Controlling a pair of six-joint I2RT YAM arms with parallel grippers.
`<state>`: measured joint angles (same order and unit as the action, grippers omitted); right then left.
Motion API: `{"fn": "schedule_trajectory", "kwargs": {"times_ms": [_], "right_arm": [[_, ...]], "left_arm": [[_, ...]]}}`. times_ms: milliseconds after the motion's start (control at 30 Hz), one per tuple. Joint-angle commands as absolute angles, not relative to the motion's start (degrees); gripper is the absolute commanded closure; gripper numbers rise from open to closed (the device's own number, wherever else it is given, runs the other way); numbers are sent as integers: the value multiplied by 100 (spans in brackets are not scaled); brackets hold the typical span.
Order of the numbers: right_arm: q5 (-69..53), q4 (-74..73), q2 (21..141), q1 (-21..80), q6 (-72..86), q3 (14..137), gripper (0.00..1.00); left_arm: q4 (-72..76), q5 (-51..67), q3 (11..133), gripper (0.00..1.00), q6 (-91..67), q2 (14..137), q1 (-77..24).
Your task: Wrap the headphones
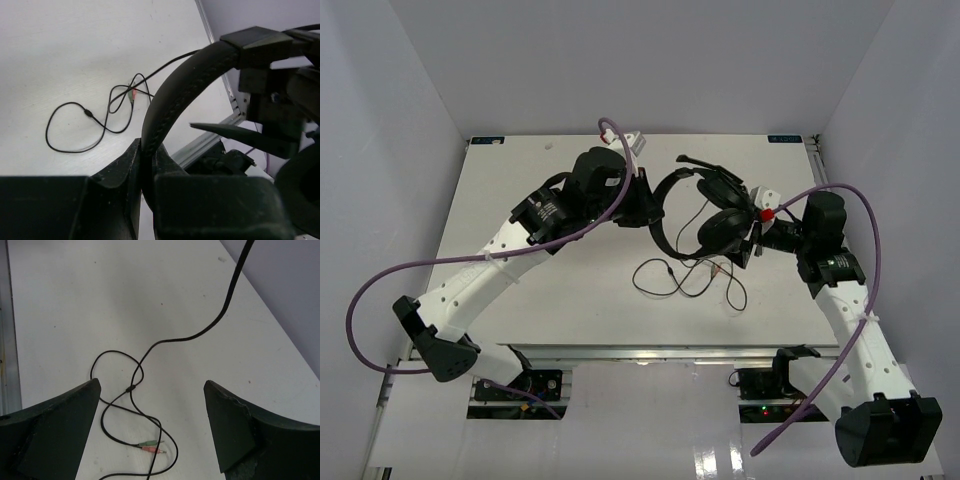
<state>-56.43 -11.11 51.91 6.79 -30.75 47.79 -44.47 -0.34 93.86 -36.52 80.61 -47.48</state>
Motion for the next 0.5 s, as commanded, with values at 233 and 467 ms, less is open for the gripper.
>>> {"fn": "schedule_trajectory", "kwargs": {"times_ms": [233, 467], "right_arm": [[-5768, 2118, 5734, 703, -1286, 3872, 10], [-6938, 5274, 6474, 891, 1985, 3459, 8]], "left_arm": [[-4702, -408, 10559, 100, -3973, 8301, -5426], [-4711, -478, 10699, 100, -3987, 8267, -5555]]}}
